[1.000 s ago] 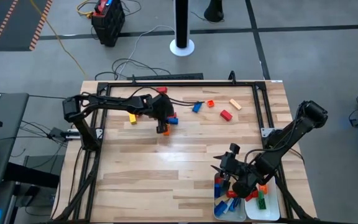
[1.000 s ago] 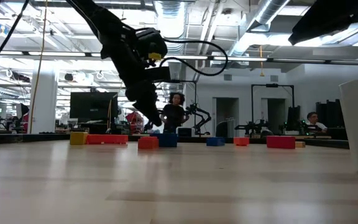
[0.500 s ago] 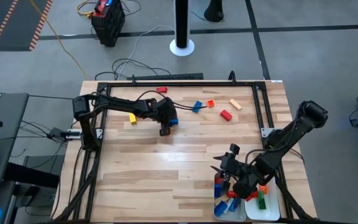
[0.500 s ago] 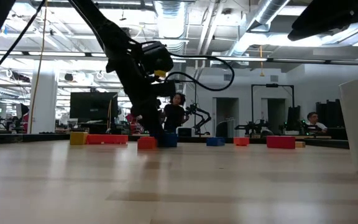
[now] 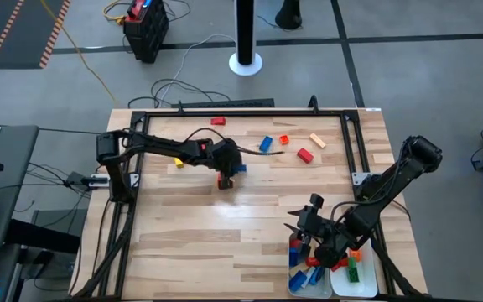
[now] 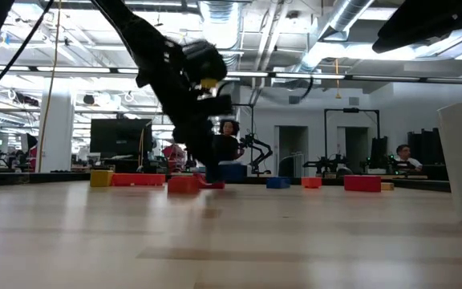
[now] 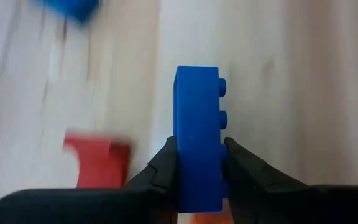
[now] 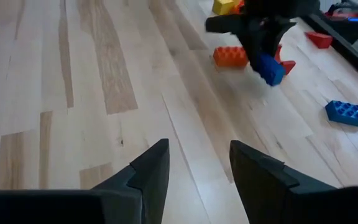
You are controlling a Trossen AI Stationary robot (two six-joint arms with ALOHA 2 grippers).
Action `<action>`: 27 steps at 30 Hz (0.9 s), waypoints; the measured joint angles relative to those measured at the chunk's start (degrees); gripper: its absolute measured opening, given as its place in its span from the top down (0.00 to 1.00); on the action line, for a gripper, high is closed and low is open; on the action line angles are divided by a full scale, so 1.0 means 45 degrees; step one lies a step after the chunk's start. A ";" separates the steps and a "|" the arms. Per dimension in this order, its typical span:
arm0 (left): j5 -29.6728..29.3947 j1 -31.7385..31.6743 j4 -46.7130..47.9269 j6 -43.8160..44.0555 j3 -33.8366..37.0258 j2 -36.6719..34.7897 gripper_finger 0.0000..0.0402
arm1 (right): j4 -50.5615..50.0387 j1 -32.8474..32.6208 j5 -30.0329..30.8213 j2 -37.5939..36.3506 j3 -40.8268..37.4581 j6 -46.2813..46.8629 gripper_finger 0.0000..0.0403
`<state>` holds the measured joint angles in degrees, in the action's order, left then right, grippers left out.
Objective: Sort blocks by size
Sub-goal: Put the large blue game piece into the gray bin
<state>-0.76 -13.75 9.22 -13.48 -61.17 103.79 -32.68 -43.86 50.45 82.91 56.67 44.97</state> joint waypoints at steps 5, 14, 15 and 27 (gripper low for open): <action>0.0020 0.1393 -0.1259 0.0166 0.0002 -0.0477 0.80 | 0.0880 0.0035 0.1811 0.0000 -0.0743 -0.0053 0.51; 0.0065 0.3797 -0.4760 0.0494 -0.0003 -0.0579 0.80 | 0.5729 0.1230 0.0780 0.0005 -0.1658 -0.4288 0.46; 0.0070 0.3987 -0.4988 0.0491 -0.0003 -0.0579 0.80 | 0.6072 0.1352 0.0423 0.0005 -0.1658 -0.4729 0.45; 0.0036 0.4852 -0.5815 0.0506 -0.0003 -0.0579 0.79 | 0.7125 0.1880 -0.0048 0.0003 -0.1658 -0.5775 0.32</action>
<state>-0.60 8.08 -16.95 -11.20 -61.19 101.19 -0.62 -35.40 50.24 82.93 49.21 18.98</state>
